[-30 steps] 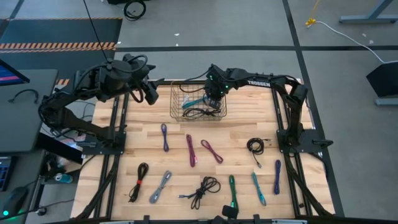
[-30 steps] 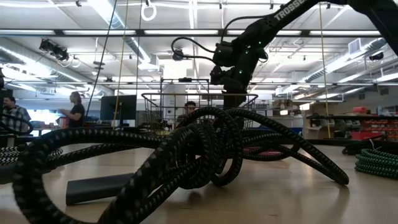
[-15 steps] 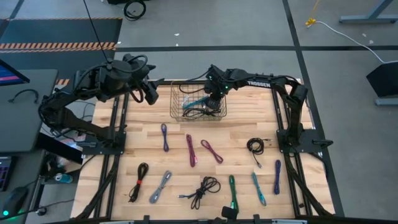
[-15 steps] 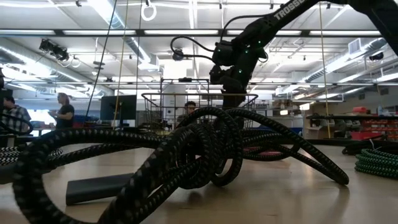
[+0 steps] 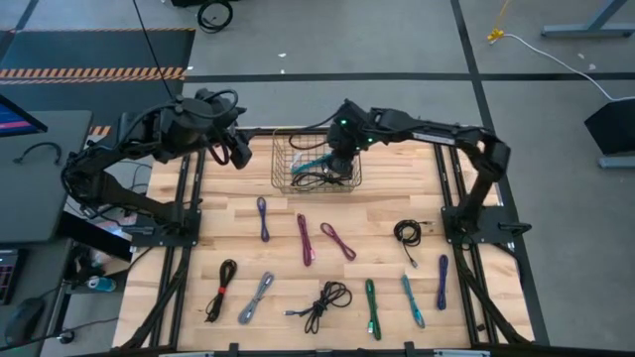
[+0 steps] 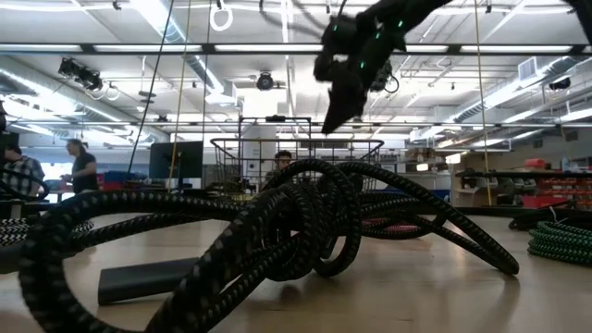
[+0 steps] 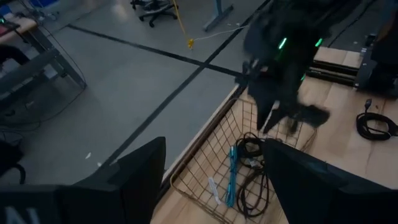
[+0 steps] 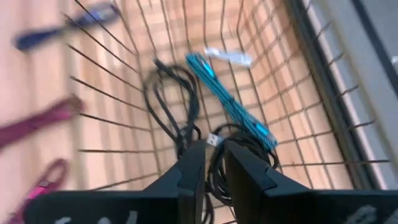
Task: Pick and place USB-C Cables
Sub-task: Put the dark blue charger cable into the wire basket
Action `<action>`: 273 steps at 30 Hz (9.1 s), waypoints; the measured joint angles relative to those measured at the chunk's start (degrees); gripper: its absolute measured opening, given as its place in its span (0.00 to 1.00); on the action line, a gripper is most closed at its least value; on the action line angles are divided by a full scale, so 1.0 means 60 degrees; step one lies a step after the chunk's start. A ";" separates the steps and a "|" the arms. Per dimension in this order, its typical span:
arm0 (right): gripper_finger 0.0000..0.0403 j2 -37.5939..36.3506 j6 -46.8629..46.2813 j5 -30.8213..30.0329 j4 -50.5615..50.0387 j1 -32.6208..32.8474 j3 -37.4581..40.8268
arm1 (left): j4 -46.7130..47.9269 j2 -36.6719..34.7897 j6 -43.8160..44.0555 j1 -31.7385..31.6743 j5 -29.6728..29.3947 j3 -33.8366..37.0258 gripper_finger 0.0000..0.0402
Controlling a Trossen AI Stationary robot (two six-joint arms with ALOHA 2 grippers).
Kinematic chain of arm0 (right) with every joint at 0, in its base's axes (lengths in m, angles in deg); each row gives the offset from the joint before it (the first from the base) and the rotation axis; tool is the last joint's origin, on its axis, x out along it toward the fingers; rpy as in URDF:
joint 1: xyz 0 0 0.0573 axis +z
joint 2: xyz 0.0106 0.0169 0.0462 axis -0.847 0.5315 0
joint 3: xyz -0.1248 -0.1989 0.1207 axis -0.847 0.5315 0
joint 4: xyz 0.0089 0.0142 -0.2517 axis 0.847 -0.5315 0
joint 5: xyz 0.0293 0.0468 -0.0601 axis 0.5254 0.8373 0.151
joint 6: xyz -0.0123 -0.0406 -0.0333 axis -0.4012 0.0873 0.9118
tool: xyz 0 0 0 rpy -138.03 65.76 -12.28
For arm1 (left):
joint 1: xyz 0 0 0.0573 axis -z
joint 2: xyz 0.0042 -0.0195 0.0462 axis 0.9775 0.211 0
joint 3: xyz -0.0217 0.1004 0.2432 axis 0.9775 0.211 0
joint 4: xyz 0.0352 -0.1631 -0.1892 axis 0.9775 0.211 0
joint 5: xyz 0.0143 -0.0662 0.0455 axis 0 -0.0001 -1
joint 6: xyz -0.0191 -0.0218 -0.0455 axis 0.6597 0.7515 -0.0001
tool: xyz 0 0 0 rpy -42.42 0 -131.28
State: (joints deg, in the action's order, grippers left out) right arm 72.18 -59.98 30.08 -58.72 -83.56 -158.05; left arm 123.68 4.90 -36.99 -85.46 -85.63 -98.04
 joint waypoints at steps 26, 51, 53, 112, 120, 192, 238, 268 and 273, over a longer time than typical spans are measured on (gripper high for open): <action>0.17 -0.6105 -0.1681 -0.0550 -0.0122 0.0550 -0.0011 | 0.4718 0.0036 0.5566 0.1085 0.2626 0.0016 0.64; 0.17 -0.6505 -0.1323 -0.0535 -0.0694 0.0601 -0.0007 | 0.4774 0.3561 0.9932 0.4132 0.1342 0.0026 0.58; 0.17 -0.6505 -0.1258 -0.0485 -0.0719 0.0601 -0.0007 | 0.4778 0.3809 0.9944 0.4214 0.1543 0.0026 0.58; 0.17 -0.6505 -0.1190 -0.0206 -0.0789 0.0601 -0.0007 | -0.2690 0.3938 1.2208 0.1716 0.3606 0.8001 0.58; 0.17 -0.6505 -0.1179 -0.0204 -0.0789 0.0601 -0.0007 | -0.3737 0.3889 1.2534 0.1719 0.4035 0.9073 0.58; 0.17 -0.6505 -0.2777 0.0040 0.0104 0.0601 0.0000 | -0.2405 0.3975 -0.2480 -0.2630 0.6088 0.1588 0.05; 0.17 -0.6505 -0.2938 0.0038 0.0086 0.0601 -0.0004 | -0.2498 0.7555 -0.3558 -0.2248 0.5372 0.1581 0.08; 0.17 -0.6505 -0.2935 0.0040 0.0080 0.0600 -0.0007 | -0.2944 0.7689 -0.3265 -0.2891 0.6071 0.1566 0.04; 0.17 -0.6505 -0.2927 0.0036 0.0000 0.0601 -0.0007 | -0.2927 0.7766 -0.3276 -0.2828 0.6168 0.1563 0.04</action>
State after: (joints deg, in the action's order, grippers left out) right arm 33.15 -77.55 30.30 -58.72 -79.96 -158.09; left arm 106.12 51.50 -56.65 -102.42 -48.62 -88.66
